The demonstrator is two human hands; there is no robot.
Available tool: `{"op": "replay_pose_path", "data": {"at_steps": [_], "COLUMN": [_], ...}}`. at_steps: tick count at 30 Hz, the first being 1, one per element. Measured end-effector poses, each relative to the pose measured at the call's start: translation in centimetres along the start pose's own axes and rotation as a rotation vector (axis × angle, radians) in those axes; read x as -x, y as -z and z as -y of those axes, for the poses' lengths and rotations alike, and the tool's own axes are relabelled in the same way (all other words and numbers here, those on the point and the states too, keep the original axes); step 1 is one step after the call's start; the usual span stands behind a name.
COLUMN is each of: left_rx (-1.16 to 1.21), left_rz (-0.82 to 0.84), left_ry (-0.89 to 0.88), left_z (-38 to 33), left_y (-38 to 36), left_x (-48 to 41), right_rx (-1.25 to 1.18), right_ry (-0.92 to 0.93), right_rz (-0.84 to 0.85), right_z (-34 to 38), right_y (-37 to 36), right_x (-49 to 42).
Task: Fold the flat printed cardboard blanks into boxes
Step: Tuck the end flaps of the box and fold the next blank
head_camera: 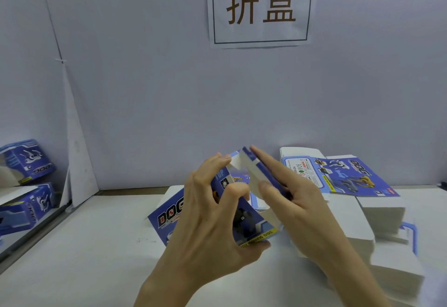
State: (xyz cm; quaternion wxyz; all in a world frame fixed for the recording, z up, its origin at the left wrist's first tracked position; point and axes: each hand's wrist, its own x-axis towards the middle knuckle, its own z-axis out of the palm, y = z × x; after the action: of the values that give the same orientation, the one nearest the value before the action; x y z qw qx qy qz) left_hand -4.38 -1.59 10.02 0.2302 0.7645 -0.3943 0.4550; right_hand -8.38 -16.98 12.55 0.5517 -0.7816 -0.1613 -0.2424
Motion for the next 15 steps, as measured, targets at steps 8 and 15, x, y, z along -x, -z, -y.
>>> {"op": "replay_pose_path", "data": {"at_steps": [8,15], "left_rx": [0.017,0.124], "left_rz": [-0.034,-0.065], "left_ry": [-0.003,0.005], "left_z": [0.1,0.0], "left_y": [0.0,-0.3], "left_x": [0.0,-0.1], "right_rx": [-0.027,0.169], "right_ry": [0.002,0.049], "right_rz": [0.004,0.048], "right_z": [-0.2,0.2], "right_y": [-0.2,-1.1], "right_x": [0.0,0.3]}}
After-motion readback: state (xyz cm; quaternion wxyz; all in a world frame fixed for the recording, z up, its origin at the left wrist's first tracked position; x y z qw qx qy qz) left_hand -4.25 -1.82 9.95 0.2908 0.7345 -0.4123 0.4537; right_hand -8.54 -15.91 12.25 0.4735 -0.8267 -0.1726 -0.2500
